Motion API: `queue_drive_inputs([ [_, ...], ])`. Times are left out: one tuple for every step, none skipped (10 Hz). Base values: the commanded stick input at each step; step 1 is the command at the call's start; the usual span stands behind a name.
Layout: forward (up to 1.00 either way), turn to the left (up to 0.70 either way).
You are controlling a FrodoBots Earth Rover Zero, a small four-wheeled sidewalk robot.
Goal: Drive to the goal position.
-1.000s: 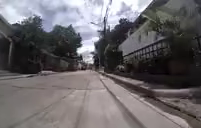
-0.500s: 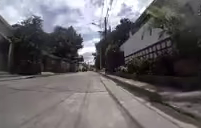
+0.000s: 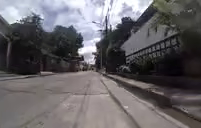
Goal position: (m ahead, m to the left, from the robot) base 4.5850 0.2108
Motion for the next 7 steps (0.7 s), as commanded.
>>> queue_drive_inputs([
  [0.5,0.0],
  [0.5,0.0],
  [0.5,0.0],
  [0.5,0.0],
  [0.5,0.0],
  [0.5,0.0],
  [0.5,0.0],
])
